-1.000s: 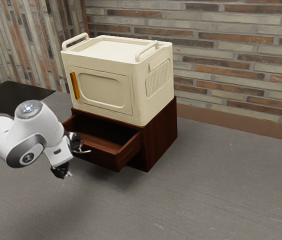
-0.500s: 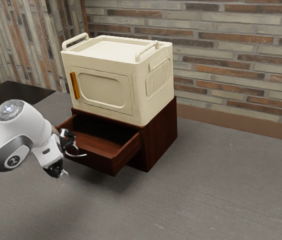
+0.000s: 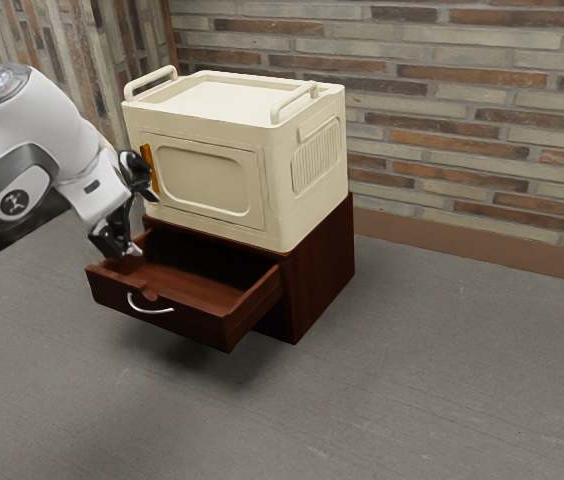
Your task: Pull the drawer handle with one arm to open the drawer
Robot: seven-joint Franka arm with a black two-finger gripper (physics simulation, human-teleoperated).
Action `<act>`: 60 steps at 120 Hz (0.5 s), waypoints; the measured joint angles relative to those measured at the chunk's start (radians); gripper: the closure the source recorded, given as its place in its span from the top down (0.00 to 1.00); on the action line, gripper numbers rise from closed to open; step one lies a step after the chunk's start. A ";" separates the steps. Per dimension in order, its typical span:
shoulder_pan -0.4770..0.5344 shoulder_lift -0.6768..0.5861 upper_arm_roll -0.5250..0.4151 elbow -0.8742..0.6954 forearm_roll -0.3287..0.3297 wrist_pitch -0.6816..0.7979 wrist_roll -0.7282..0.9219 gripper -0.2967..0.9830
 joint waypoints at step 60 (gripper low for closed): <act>0.165 0.196 -0.231 0.599 -0.021 -0.653 -0.395 0.77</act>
